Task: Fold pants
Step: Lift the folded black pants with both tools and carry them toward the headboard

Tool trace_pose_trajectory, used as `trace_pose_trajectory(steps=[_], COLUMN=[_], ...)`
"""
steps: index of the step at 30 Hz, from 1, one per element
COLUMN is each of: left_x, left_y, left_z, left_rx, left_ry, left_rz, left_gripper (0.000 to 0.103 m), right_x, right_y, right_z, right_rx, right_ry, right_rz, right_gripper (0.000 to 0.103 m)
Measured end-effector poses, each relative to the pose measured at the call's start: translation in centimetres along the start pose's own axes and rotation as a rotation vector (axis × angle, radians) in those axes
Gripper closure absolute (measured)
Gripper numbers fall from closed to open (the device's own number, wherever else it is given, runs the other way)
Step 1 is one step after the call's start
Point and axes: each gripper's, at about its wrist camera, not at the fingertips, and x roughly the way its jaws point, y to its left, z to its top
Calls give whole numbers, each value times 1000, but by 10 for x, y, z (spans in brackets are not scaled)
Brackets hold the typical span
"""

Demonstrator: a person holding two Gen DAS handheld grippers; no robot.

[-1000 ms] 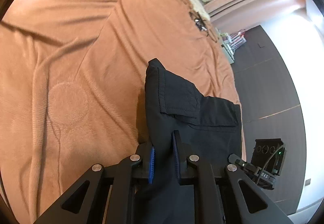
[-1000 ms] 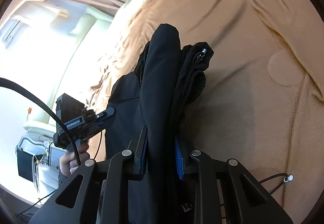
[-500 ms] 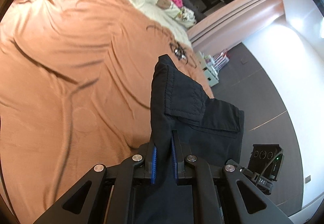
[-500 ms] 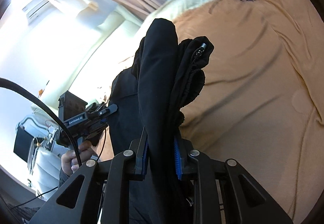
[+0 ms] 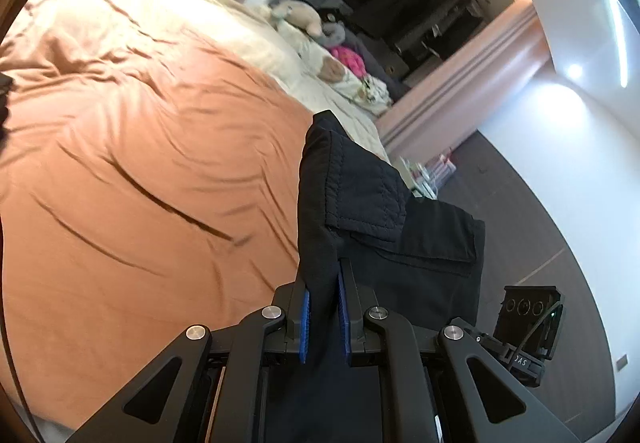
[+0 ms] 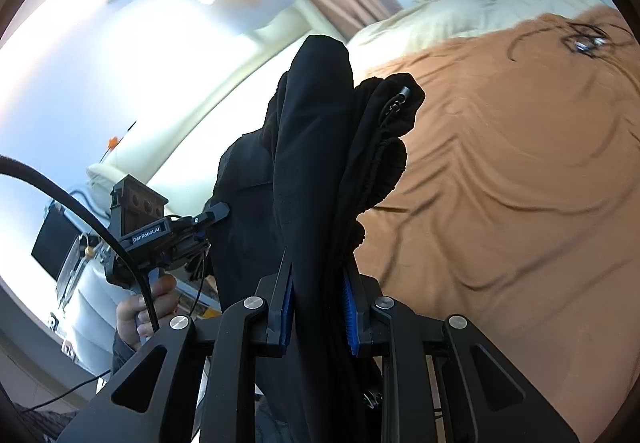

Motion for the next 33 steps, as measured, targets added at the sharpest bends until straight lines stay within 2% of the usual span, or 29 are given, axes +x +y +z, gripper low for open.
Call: trace_pose_trajectory(steps=[4, 18, 33], left_x=[-35, -141, -223], left_y=[19, 100, 196], left_z=[11, 43, 102], left_rx=[-12, -47, -83], left_ry=[-45, -159, -241], left_rz=[24, 105, 193], left_gripper=[91, 92, 93], right_x=[32, 159, 279], right_y=[22, 75, 127], right_z=[6, 33, 47], right_rx=[-59, -140, -205], right_ry=[43, 107, 184], right_rz=[48, 109, 182], right_gripper=[85, 85, 85])
